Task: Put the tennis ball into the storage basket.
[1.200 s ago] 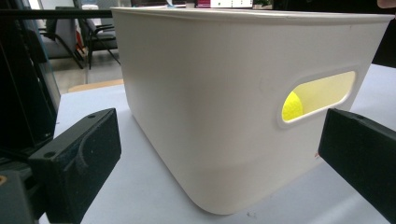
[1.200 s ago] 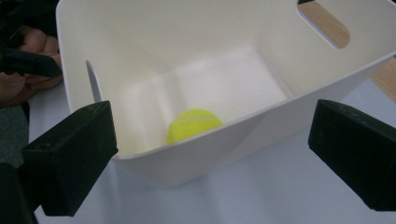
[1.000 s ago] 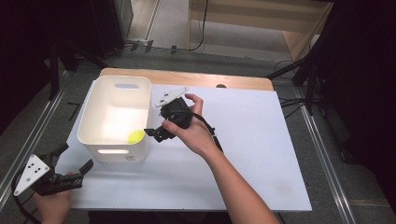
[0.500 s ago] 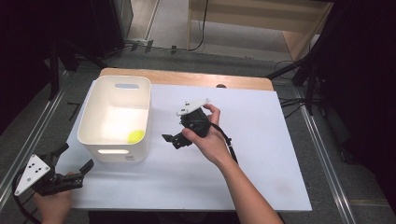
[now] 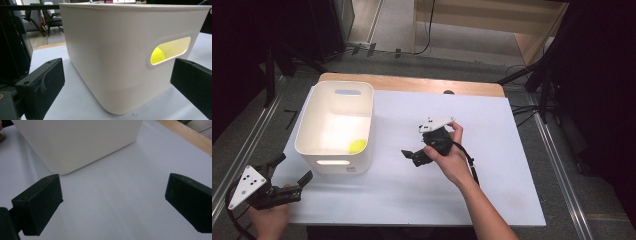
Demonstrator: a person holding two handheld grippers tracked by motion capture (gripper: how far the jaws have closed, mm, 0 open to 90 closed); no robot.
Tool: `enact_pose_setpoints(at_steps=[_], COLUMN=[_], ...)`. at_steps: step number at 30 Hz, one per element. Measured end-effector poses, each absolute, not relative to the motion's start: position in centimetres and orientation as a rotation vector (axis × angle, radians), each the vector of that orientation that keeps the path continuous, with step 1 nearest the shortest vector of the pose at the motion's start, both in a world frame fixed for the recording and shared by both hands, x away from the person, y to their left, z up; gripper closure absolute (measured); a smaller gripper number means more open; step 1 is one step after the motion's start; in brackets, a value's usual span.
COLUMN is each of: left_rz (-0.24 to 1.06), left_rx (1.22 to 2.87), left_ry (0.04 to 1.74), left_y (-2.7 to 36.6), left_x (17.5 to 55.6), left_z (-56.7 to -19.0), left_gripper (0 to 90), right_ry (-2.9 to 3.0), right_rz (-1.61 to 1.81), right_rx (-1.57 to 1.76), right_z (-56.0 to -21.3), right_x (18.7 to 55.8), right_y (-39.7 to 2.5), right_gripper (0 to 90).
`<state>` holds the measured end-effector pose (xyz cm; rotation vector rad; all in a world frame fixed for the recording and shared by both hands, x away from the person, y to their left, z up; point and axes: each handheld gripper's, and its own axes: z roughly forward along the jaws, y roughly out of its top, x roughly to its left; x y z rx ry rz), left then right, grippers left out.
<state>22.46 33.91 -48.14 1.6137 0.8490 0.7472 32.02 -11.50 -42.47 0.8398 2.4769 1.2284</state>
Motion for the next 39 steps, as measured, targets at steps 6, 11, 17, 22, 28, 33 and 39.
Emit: enact_pose_setpoints(at_steps=[6,11,17,22,28,33,39], left_rz=[0.748,0.749,0.749,0.750,0.751,0.752,0.753], left_rx=[1.615,1.616,1.616,1.615,1.615,1.613,1.613], left_ry=[0.849,0.850,0.850,0.852,0.852,0.853,0.854], left_y=[33.9,33.9,33.9,33.9,33.9,33.8,33.9], left_x=[22.5,22.5,22.4,22.4,22.4,22.4,22.4], left_z=[-48.1,-48.1,-48.1,-48.1,-48.1,-48.1,-48.1], left_gripper=[0.0,0.0,0.0,0.0,0.0,0.0,0.0], right_ry=[2.449,2.424,2.407,2.390,2.369,2.361,2.347], right_rz=[1.220,1.225,1.243,1.241,1.246,1.252,1.280], right_rx=[0.863,0.849,0.861,0.890,0.912,0.936,0.958], right_z=[-43.2,-43.7,-44.3,-45.0,-45.8,-46.5,-47.4], right_x=[31.6,30.9,30.2,29.8,29.2,28.7,28.1], right_y=[-13.0,-14.0,-15.2,-16.3,-17.6,-18.6,-19.8], right_gripper=[0.3,0.3,0.3,0.3,0.3,0.0,0.0])
